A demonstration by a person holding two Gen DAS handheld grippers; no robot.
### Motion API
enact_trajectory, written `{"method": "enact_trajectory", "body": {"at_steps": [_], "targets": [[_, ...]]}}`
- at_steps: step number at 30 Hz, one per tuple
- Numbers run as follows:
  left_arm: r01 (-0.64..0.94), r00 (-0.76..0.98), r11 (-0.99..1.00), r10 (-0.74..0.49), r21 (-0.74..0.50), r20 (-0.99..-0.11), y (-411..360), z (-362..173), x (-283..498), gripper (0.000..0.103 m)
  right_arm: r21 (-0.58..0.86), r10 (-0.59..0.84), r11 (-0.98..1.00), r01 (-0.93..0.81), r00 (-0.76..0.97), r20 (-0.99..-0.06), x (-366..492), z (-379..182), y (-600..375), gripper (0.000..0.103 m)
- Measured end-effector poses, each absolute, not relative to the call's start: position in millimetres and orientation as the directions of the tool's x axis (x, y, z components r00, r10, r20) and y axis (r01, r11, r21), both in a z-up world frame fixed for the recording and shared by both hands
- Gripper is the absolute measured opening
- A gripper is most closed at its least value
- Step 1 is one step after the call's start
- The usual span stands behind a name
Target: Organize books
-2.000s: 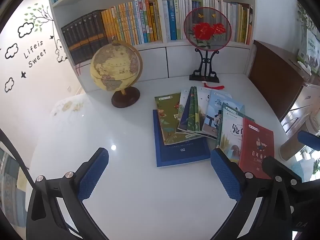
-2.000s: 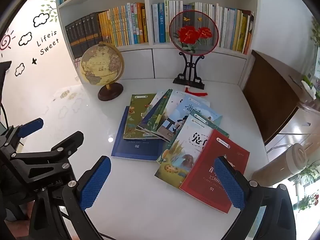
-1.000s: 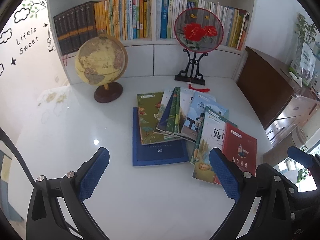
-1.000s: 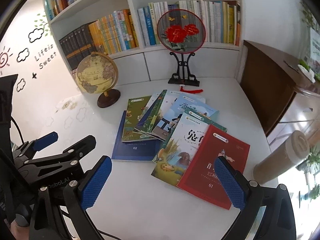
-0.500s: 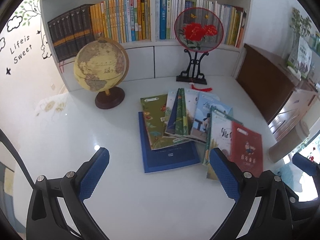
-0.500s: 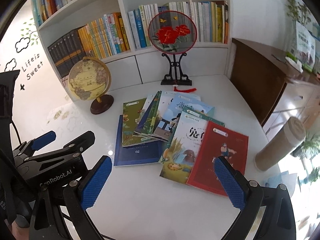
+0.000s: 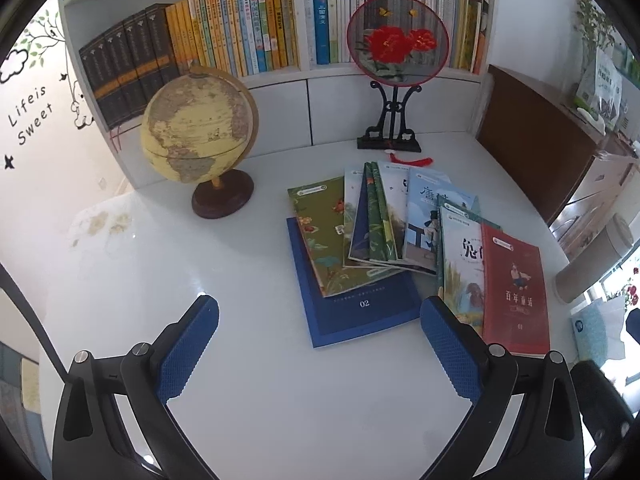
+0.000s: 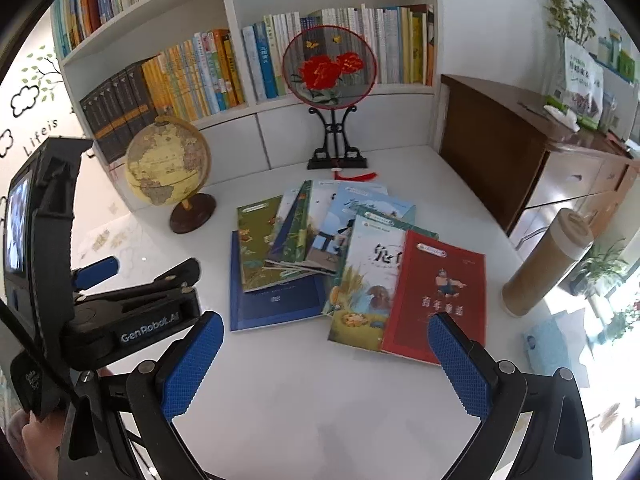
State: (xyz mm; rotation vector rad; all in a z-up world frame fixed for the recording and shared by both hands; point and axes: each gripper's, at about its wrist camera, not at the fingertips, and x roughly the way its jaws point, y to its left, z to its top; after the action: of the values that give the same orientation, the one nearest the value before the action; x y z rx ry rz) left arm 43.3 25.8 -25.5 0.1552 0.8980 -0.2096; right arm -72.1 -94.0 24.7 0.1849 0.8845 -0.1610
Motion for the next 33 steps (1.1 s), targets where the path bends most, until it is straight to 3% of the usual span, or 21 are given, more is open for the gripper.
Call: {"method": "enact_trajectory", "body": {"at_steps": [17,33], "targets": [[0.114,0.624,0.991,-0.021,0.065,-0.782,2.1,-23.1,57.6,0.101,0.101,0.070,0.995,0.018,0.606,-0.793,-20.2,9.1,-126.2,0.103],[0.121,0.612,0.989,-0.009,0.082,-0.791,-20.9,-23.4,57.7,0.101,0.167,0.157,0.985,-0.037,0.585,-0.796,-7.7,4.2,-148.9,0.103]]}}
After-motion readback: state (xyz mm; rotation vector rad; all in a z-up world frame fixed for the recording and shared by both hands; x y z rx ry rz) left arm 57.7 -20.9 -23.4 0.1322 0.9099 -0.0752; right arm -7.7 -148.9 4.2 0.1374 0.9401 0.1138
